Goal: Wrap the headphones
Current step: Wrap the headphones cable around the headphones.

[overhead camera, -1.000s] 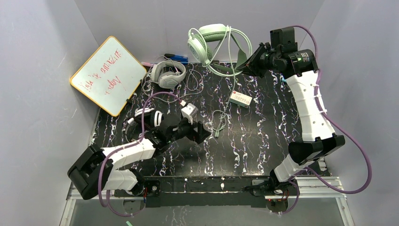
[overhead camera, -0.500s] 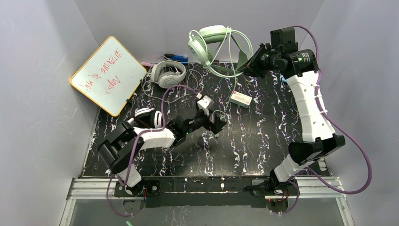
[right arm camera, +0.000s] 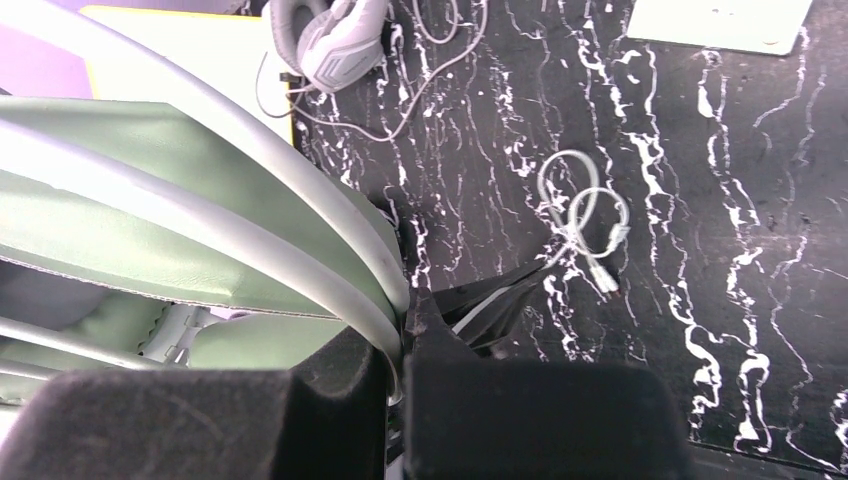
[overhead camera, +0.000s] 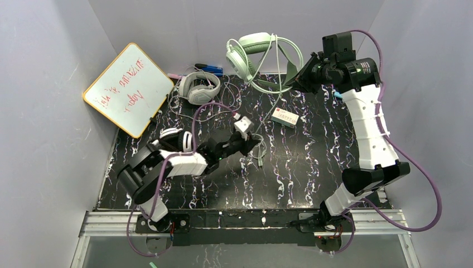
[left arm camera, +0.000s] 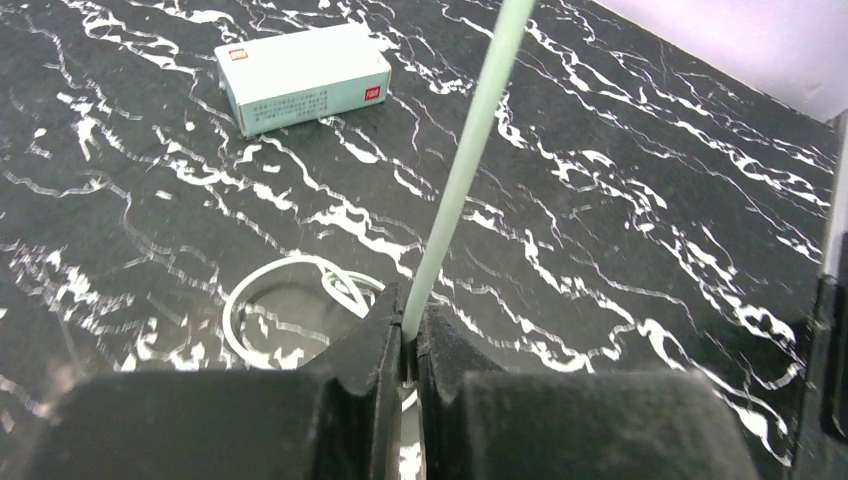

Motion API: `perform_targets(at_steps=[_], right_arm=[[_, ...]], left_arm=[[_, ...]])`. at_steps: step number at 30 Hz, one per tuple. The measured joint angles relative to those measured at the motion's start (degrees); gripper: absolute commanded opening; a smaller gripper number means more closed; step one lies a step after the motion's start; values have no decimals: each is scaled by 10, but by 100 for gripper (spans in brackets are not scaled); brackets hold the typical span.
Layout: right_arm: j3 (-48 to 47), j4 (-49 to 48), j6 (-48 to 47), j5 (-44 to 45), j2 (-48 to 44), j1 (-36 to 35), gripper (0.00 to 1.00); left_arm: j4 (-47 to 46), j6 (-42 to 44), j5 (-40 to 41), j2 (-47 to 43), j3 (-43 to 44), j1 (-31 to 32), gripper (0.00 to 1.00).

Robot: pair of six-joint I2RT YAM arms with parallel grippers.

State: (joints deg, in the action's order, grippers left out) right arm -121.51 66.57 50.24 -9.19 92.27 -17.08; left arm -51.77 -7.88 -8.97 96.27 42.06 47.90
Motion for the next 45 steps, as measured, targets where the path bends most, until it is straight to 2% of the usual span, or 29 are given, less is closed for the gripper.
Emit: perform_targets(at_steps=[9,14,18,20,25,30,31,32,37,40,45], right_arm=[[2,10,-16,18,0,17,1],[2,16,-30,20,0,21,1],[2,23,-40,13,0,24,1],[2,30,-47,8,0,24,1],[5,30,-82,-26,-5,28,1],[50,7,-130,-103,-43,29,1],[66,-3,-146,-130,-57,30,9],[76,-9,-154,-146,-66,30,1],[183,-71,-200,-266,-138,27,1],[244,-98,-225,-305,-172,15,1],[368,-143,-281,-341,-223,-27,1]], left_arm=[[50,3,20,-221,-151,-5,0],[82,-10,52,-281,-183,-5,0],[113,-43,84,-286,-180,-14,0],[115,-74,82,-286,-182,-37,0],[72,-156,22,-263,-189,-129,0],[78,-175,-29,-231,-165,-137,0],[81,-175,-34,-228,-160,-138,0],[83,-175,-38,-228,-154,-140,0],[85,-170,-59,-228,-129,-167,0],[98,-168,-97,-228,-110,-198,0],[230,-104,-174,-228,-12,-237,0]])
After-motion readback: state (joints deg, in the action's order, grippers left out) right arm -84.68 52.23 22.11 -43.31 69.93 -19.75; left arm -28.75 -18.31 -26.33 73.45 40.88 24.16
